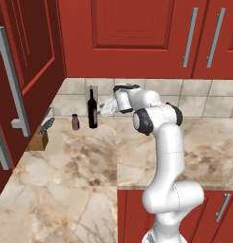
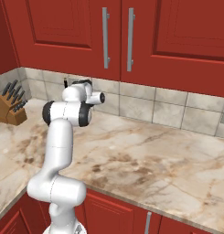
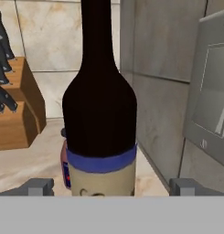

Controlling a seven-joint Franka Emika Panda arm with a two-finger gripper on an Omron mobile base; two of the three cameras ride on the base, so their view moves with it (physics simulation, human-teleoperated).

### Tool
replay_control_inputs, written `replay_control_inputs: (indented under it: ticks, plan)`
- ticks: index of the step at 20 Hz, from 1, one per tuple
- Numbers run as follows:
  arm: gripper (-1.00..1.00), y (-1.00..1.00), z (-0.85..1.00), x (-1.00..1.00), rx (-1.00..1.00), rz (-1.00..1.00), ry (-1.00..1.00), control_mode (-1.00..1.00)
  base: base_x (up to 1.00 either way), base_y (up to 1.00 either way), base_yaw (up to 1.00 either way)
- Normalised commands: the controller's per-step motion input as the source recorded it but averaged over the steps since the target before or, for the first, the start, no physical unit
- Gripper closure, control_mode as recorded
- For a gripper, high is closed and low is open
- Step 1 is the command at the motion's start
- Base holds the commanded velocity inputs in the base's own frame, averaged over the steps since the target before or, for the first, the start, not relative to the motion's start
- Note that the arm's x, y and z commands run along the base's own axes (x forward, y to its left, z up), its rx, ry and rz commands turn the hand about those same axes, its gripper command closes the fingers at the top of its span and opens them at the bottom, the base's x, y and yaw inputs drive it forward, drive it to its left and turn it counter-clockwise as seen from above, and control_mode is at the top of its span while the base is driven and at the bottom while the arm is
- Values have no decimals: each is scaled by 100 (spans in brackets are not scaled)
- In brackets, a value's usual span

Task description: Place the drinks on the dining counter in a tight cluster.

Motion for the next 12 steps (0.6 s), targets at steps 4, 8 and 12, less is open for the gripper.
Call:
replay_control_inputs:
  ticks: [4, 8, 12]
  plan:
    - [-100, 11, -1, 1, 0, 0, 0, -100, 0, 0, 0]
    - [-100, 13, -4, 1, 0, 0, 0, -100, 0, 0, 0]
    - [-100, 14, -7, 3, 0, 0, 0, -100, 0, 0, 0]
